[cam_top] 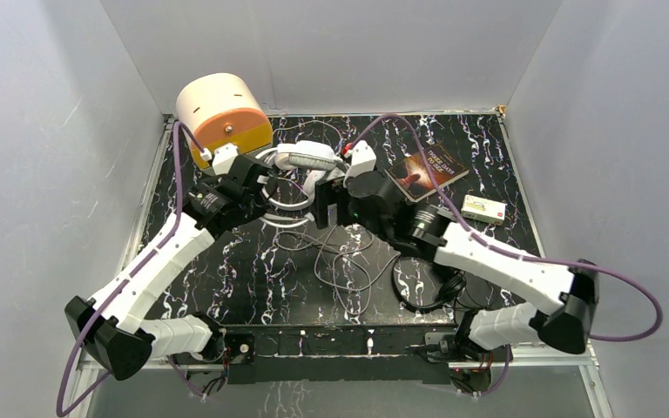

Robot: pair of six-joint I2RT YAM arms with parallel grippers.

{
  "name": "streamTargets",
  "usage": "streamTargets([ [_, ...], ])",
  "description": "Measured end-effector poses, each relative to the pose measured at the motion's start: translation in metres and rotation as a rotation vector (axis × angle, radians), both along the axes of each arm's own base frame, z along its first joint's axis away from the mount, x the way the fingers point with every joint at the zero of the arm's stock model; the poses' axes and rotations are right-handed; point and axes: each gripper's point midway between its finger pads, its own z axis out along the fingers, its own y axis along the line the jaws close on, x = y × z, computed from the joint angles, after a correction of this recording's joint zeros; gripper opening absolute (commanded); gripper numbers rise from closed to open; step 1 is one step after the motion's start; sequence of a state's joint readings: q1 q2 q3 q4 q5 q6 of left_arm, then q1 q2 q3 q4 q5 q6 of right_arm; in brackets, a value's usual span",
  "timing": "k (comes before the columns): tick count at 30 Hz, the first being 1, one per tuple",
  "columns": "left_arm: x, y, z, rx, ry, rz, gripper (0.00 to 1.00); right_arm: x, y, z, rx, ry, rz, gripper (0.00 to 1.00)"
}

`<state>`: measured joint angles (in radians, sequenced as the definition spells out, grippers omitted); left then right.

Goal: Wrap the headphones
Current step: Pick up the headphones from the center of the board, then wrap the headphones cable around the headphones.

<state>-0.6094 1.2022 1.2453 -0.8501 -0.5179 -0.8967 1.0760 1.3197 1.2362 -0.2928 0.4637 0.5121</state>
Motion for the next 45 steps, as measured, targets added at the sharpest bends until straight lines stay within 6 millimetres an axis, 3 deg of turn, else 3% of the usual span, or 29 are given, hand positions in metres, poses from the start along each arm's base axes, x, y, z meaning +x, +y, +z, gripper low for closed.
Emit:
streamTargets([
  [6, -0.006, 0.006, 0.018, -0.04, 0.009, -0.016, 0.0, -0.046, -0.034, 0.023, -0.129, -0.082, 0.271, 0.99],
  [10, -0.011, 0.01, 0.044, -0.081, 0.01, -0.026, 0.0, -0.063, -0.07, 0.04, -0.139, -0.134, 0.287, 0.99],
  [15, -0.013, 0.009, 0.116, -0.174, -0.107, -0.036, 0.0, -0.067, -0.105, 0.037, -0.15, -0.158, 0.212, 0.98],
  [19, -0.015, 0.002, 0.177, -0.286, -0.236, -0.06, 0.0, -0.064, -0.114, 0.019, -0.172, -0.151, 0.172, 0.98],
  [21, -0.019, 0.0, 0.195, -0.329, -0.272, -0.073, 0.0, -0.06, -0.111, 0.01, -0.187, -0.147, 0.167, 0.99],
  [25, -0.029, -0.01, 0.221, -0.425, -0.309, -0.119, 0.0, -0.035, -0.085, -0.002, -0.175, -0.143, 0.202, 0.99],
  [28, -0.032, -0.02, 0.248, -0.497, -0.354, -0.167, 0.0, 0.021, -0.09, 0.002, 0.007, -0.14, 0.239, 0.99],
  [29, -0.034, -0.023, 0.256, -0.52, -0.373, -0.183, 0.0, 0.018, -0.069, 0.004, 0.113, -0.15, 0.396, 0.99],
  [31, -0.036, -0.025, 0.264, -0.544, -0.391, -0.199, 0.0, 0.002, -0.05, -0.008, 0.184, -0.13, 0.54, 0.99],
  [33, -0.039, -0.026, 0.273, -0.562, -0.411, -0.211, 0.0, -0.022, -0.04, -0.028, 0.245, -0.111, 0.673, 0.95],
  [39, -0.04, -0.029, 0.283, -0.586, -0.439, -0.227, 0.0, -0.028, -0.019, -0.033, 0.333, -0.111, 0.815, 0.78],
  [43, -0.039, -0.032, 0.29, -0.608, -0.459, -0.241, 0.0, -0.03, -0.005, -0.035, 0.378, -0.105, 0.871, 0.48],
  [45, -0.039, -0.033, 0.293, -0.614, -0.468, -0.244, 0.0, -0.03, -0.002, -0.035, 0.387, -0.101, 0.865, 0.38],
])
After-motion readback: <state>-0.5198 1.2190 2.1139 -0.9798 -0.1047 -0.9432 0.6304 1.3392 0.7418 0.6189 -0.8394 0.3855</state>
